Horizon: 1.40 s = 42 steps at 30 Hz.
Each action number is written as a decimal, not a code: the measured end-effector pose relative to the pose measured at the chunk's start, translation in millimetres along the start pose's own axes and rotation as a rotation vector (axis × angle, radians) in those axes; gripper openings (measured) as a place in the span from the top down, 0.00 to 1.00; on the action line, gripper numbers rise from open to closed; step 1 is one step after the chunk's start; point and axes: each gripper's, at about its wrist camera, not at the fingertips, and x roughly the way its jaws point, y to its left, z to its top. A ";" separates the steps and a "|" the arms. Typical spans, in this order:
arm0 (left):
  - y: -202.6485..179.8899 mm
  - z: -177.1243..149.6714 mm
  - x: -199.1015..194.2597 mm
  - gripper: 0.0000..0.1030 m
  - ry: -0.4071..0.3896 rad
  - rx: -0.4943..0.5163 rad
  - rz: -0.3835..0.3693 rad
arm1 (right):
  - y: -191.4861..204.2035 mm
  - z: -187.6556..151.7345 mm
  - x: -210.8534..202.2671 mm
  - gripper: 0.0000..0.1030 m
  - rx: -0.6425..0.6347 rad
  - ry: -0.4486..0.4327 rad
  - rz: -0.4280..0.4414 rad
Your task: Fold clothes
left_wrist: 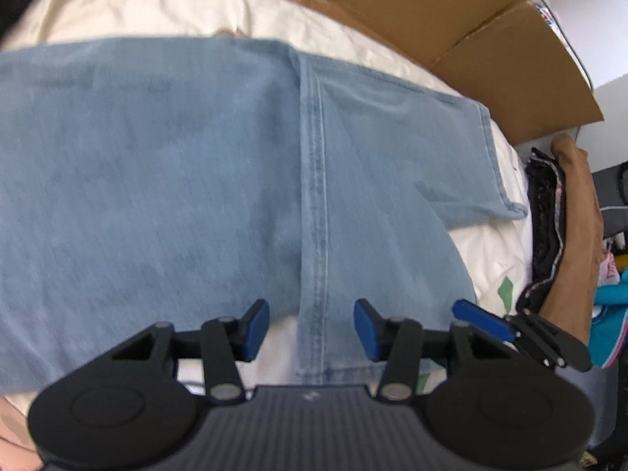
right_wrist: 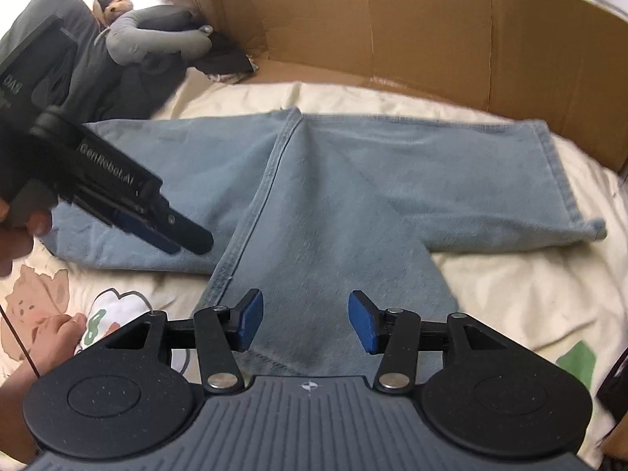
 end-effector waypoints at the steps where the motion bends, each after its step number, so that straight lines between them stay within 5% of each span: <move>1: 0.9 -2.1 4.7 0.61 0.020 -0.009 -0.012 | 0.7 -0.4 2.1 0.46 -0.001 0.019 0.014; 16: 15.6 -32.6 42.1 0.73 0.072 0.014 -0.042 | 22.8 -18.5 17.6 0.46 -0.070 0.104 0.072; 19: 18.8 -31.1 37.6 0.83 0.076 -0.008 -0.074 | 28.1 -20.8 20.5 0.46 -0.092 0.116 0.085; 37: -24.8 4.4 -14.9 0.90 0.006 -0.036 -0.280 | 47.9 -2.5 8.4 0.47 -0.229 -0.026 0.024; 38: -27.0 5.7 -16.1 0.90 0.002 -0.037 -0.288 | 47.9 -0.8 8.8 0.49 -0.236 -0.035 0.009; 42: -33.8 10.6 -19.8 0.90 -0.012 -0.036 -0.311 | 45.1 7.4 9.9 0.82 -0.261 -0.063 -0.053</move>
